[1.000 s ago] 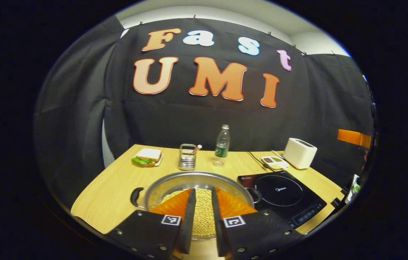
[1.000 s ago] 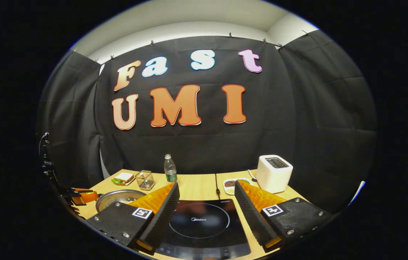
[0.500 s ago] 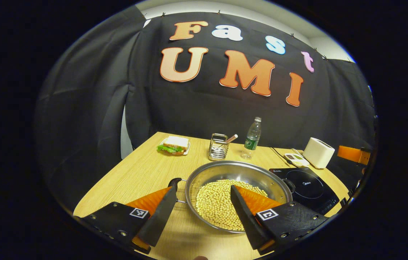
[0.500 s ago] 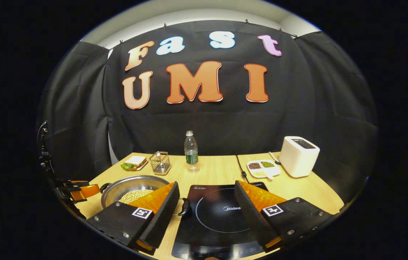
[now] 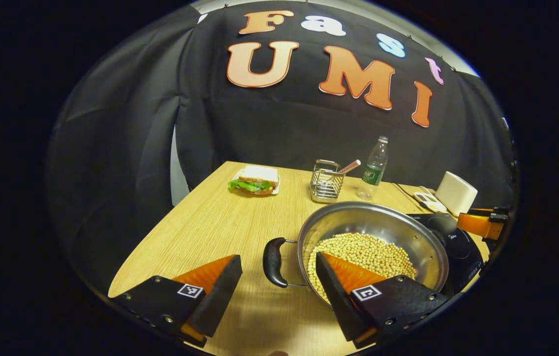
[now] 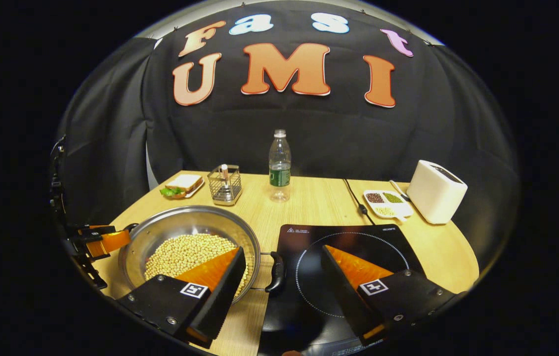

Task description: First push the handle of the pot to place it horizontally, then grasp the pot with both hands and set it on the induction cooktop.

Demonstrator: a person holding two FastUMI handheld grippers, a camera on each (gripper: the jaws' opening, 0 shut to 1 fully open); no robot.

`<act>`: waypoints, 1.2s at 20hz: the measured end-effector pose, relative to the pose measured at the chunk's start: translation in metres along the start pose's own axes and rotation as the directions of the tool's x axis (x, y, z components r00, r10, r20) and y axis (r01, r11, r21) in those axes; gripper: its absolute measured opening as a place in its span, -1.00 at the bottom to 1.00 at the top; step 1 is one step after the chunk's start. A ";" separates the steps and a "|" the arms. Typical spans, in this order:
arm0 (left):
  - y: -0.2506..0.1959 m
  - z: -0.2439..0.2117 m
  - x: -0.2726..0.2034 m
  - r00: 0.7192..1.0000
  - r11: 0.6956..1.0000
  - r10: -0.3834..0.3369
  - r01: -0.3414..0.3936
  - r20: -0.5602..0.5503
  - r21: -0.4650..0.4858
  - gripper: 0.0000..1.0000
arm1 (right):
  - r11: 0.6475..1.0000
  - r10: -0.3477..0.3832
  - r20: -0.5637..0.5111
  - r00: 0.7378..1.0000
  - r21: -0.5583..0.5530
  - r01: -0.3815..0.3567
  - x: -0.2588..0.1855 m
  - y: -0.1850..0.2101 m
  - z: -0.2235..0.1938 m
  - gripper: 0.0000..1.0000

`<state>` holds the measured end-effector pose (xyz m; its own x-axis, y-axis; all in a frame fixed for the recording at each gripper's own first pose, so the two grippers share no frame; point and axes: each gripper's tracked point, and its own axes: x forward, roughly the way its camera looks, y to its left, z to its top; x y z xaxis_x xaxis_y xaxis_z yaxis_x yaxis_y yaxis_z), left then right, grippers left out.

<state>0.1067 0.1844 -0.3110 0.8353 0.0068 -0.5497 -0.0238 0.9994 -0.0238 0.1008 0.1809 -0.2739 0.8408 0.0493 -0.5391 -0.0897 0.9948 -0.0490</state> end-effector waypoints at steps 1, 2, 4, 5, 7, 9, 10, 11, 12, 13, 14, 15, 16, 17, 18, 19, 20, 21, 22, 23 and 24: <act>0.001 -0.001 0.005 1.000 1.000 -0.003 0.003 -0.006 0.001 0.87 | 1.000 -0.004 -0.019 1.000 -0.006 0.004 0.007 0.002 -0.004 0.92; 0.002 -0.003 0.012 1.000 1.000 -0.006 0.006 -0.010 0.003 0.87 | 1.000 -0.005 -0.035 0.999 -0.007 0.005 0.013 0.005 -0.008 0.92; 0.005 -0.006 0.018 1.000 1.000 -0.010 0.010 -0.021 0.006 0.86 | 1.000 -0.009 -0.062 0.998 -0.006 0.008 0.024 0.008 -0.015 0.92; 0.005 -0.007 0.021 0.999 1.000 -0.019 0.019 -0.027 0.005 0.86 | 1.000 -0.010 -0.075 0.997 -0.005 0.010 0.029 0.009 -0.019 0.92; 0.004 -0.008 0.026 0.999 0.999 -0.041 0.041 -0.031 -0.009 0.86 | 1.000 0.000 -0.103 0.995 0.000 0.000 0.037 0.015 -0.026 0.92; 0.007 -0.009 0.030 0.998 0.999 -0.044 0.044 -0.037 -0.012 0.87 | 1.000 -0.003 -0.121 0.993 -0.010 0.001 0.038 0.016 -0.031 0.92; 0.006 -0.010 0.032 0.998 0.999 -0.048 0.047 -0.043 -0.011 0.86 | 1.000 -0.004 -0.133 0.991 -0.011 0.003 0.040 0.017 -0.034 0.92; 0.006 -0.011 0.034 0.997 0.999 -0.051 0.051 -0.049 -0.007 0.86 | 1.000 -0.005 -0.146 0.989 -0.008 0.004 0.041 0.018 -0.036 0.91; 0.005 -0.012 0.035 0.997 0.999 -0.049 0.049 -0.055 0.000 0.86 | 1.000 -0.008 -0.159 0.987 -0.003 0.008 0.042 0.017 -0.040 0.91; 0.001 -0.011 0.038 0.996 0.998 -0.068 0.067 -0.050 -0.006 0.86 | 1.000 -0.013 -0.170 0.985 0.000 0.013 0.044 0.016 -0.042 0.92; -0.001 -0.010 0.037 0.996 0.997 -0.078 0.078 -0.048 -0.008 0.80 | 1.000 -0.019 -0.179 0.984 0.006 0.021 0.045 0.015 -0.043 0.91; 0.000 -0.012 0.039 0.995 0.997 -0.077 0.077 -0.058 -0.002 0.72 | 1.000 -0.022 -0.185 0.983 0.010 0.024 0.047 0.014 -0.044 0.90; -0.002 -0.014 0.040 0.994 0.996 -0.086 0.086 -0.061 -0.001 0.64 | 1.000 -0.020 -0.189 0.982 0.015 0.024 0.046 0.015 -0.045 0.88; -0.010 -0.013 0.039 0.991 0.992 -0.122 0.121 -0.059 -0.015 0.64 | 1.000 -0.020 -0.194 0.981 0.018 0.024 0.047 0.016 -0.046 0.85; -0.012 -0.013 0.040 0.991 0.993 -0.122 0.121 -0.062 -0.019 0.53 | 0.999 -0.025 -0.188 0.982 0.017 0.029 0.047 0.014 -0.044 0.75; -0.013 -0.015 0.039 0.989 0.992 -0.125 0.125 -0.078 -0.005 0.22 | 1.000 -0.015 -0.193 0.981 0.022 0.020 0.047 0.016 -0.045 0.68; -0.013 -0.017 0.041 0.989 0.992 -0.121 0.122 -0.084 0.008 0.22 | 1.000 -0.007 -0.191 0.982 0.026 0.012 0.048 0.019 -0.045 0.53; -0.013 -0.017 0.042 0.989 0.993 -0.116 0.117 -0.088 0.009 0.22 | 1.000 -0.007 -0.193 0.981 0.024 0.012 0.046 0.020 -0.044 0.46; -0.012 -0.017 0.042 0.989 0.994 -0.111 0.112 -0.093 0.009 0.16 | 1.000 -0.006 -0.194 0.981 0.024 0.011 0.046 0.019 -0.045 0.30; -0.013 -0.015 0.041 0.990 0.994 -0.105 0.105 -0.090 0.000 0.10 | 1.000 -0.003 -0.189 0.982 0.029 0.009 0.048 0.019 -0.045 0.27; -0.011 -0.016 0.038 0.991 0.996 -0.094 0.094 -0.092 -0.005 0.10 | 0.999 0.003 -0.183 0.983 0.042 0.005 0.048 0.020 -0.044 0.21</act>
<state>0.1295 0.1730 -0.3448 0.7796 -0.0900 -0.6198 0.0517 0.9955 -0.0795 0.1163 0.1995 -0.3377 0.7290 0.0351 -0.6837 -0.0632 0.9979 -0.0162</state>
